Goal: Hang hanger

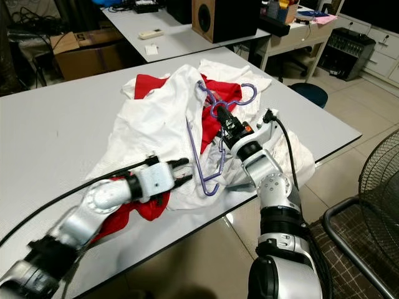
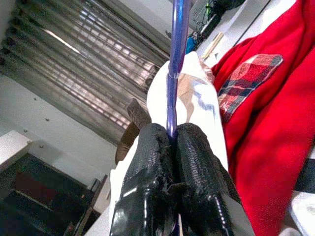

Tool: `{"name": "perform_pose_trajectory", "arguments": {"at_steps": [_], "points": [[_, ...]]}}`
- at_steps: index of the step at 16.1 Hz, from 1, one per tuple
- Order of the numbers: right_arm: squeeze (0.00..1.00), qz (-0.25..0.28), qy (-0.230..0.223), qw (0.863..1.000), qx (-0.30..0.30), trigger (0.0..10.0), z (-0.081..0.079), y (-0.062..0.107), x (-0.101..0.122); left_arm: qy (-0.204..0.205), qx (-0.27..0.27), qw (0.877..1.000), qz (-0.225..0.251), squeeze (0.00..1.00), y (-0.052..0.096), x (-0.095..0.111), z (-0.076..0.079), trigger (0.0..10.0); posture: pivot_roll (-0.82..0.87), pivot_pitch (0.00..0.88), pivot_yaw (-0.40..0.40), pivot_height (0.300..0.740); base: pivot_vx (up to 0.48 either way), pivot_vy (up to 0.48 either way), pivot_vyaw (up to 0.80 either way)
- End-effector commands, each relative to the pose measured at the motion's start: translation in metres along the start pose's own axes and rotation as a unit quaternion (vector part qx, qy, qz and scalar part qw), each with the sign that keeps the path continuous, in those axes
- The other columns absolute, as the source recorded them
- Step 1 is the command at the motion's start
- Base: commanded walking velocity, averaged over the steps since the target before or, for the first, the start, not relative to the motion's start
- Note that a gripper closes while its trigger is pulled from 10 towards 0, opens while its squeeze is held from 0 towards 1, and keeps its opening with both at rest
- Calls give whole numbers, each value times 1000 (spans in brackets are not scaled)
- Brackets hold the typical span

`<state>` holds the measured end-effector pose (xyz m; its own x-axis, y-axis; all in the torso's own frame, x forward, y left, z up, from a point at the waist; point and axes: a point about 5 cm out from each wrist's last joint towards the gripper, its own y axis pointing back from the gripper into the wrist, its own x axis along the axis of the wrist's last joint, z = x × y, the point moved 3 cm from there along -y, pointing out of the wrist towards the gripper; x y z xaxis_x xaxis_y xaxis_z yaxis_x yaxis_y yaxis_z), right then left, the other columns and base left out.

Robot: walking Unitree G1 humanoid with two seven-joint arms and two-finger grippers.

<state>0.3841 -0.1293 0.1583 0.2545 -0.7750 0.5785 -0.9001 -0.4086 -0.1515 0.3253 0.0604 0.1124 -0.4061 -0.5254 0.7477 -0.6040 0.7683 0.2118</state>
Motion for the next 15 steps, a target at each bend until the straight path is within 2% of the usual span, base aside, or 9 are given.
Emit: {"name": "perform_pose_trajectory", "arguments": {"at_steps": [1,3,4,5,7,8,9,10,15], "points": [[0,3,9,1000,8,10000,-6,0,5,-31,23,999,-17,0,-4,-3,-9,10000,40,0,13,740,0,0,0],[0,4,8,1000,10,10000,-8,0,5,-44,37,998,-29,0,-6,-7,-14,10000,39,0,15,740,0,0,0],[0,4,6,1000,10,10000,-9,1,5,-68,44,996,-43,0,-8,-12,-18,10000,35,0,18,740,0,0,0],[0,4,5,1000,8,10000,-9,1,5,-87,37,994,-55,0,-11,-17,-17,10000,34,0,20,740,0,0,0],[0,5,4,1000,6,10000,-8,2,5,-92,18,994,-61,0,-11,-22,-13,10000,34,0,25,740,0,0,0],[0,6,4,1000,4,10000,-8,2,6,-92,5,994,-66,0,-11,-24,-10,4902,34,0,25,740,0,0,0],[0,7,3,1000,4,10000,-8,3,6,-93,0,993,-68,0,-11,-25,-9,4902,36,0,26,740,0,0,0],[0,8,3,1000,2,10000,-7,3,7,-93,-3,993,-75,0,-9,-29,-9,0,37,0,26,740,0,0,0],[0,12,3,1000,-1,10000,-6,3,12,-97,12,991,-89,0,-4,-36,-19,0,42,0,20,740,0,0,0]]}}
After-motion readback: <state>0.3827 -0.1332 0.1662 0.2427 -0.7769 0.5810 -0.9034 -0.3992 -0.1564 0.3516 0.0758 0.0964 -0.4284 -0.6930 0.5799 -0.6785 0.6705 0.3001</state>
